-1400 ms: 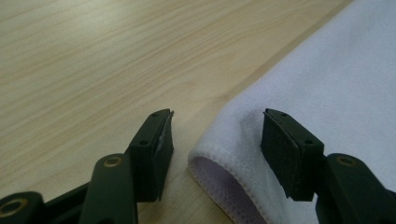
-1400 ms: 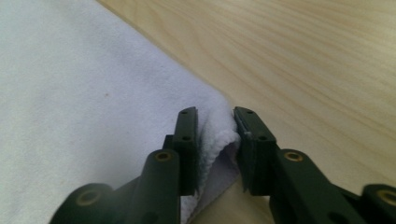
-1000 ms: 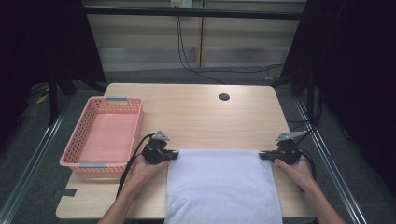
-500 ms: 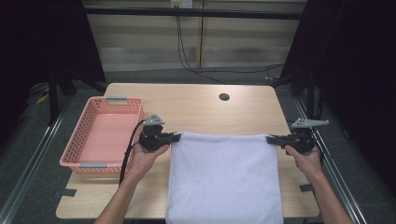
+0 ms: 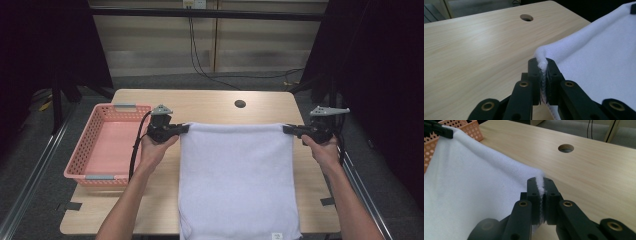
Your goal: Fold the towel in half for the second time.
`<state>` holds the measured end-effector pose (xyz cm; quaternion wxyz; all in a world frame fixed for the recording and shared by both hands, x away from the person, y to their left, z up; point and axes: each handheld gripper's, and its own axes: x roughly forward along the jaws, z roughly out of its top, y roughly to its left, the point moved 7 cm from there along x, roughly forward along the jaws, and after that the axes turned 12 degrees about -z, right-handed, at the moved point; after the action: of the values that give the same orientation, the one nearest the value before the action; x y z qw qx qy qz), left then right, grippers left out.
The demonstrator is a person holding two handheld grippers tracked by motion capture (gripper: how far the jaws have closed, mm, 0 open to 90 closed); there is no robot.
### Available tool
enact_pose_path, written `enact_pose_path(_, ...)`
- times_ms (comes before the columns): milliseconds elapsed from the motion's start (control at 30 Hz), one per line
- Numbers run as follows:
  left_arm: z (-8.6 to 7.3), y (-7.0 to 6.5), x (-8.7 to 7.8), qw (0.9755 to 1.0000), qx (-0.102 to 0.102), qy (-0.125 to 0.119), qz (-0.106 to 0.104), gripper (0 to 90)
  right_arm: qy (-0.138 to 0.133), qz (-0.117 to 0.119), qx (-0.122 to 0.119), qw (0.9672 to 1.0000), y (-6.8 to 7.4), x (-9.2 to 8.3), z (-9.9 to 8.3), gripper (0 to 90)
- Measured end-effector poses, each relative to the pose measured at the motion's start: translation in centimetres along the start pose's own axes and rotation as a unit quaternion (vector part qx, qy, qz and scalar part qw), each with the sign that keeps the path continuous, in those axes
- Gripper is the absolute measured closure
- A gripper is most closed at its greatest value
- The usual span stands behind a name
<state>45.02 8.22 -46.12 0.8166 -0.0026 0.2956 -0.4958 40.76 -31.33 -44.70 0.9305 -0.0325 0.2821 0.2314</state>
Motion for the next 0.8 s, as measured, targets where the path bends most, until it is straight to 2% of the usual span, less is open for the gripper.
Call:
enact_pose_path(133, 0.7, 1.2, 0.0, 0.9996, -0.015, -0.023, 0.001, 84.9, -0.003, 0.003, 0.010, 0.9999, -0.6, 1.1, 0.6, 85.6)
enact_pose_path(167, 0.9, 1.4, 0.1, 0.9995, -0.016, -0.027, 0.000, 84.9, -0.006, 0.002, 0.013, 0.9999, -0.8, 1.4, 0.8, 85.6)
enact_pose_path(233, 1.2, 1.9, 0.2, 0.9997, -0.011, -0.020, 0.003, 84.9, -0.009, 0.000, 0.020, 0.9998, -1.2, 1.9, 1.1, 85.6)
enact_pose_path(333, 2.2, 2.2, 0.3, 0.9992, -0.012, -0.038, 0.000, 84.9, -0.027, -0.020, 0.029, 0.9990, -1.9, 2.6, 1.8, 85.9)
enact_pose_path(400, 2.6, 2.4, 0.3, 0.9992, -0.011, -0.038, 0.004, 84.9, -0.036, -0.017, 0.047, 0.9981, -2.2, 2.8, 2.2, 86.0)
enact_pose_path(533, 3.2, 1.7, -0.3, 0.9987, 0.003, -0.050, -0.002, 84.9, -0.040, -0.024, 0.043, 0.9980, -2.6, 3.1, 3.2, 86.1)
enact_pose_path(667, 4.0, 1.0, -1.2, 0.9980, 0.010, -0.062, -0.005, 84.7, -0.062, -0.017, 0.041, 0.9971, -2.5, 2.0, 4.6, 86.1)
enact_pose_path(800, 3.6, 0.0, -1.5, 0.9980, 0.011, -0.061, -0.010, 84.5, -0.060, -0.013, 0.039, 0.9974, -2.0, 1.0, 4.5, 86.1)
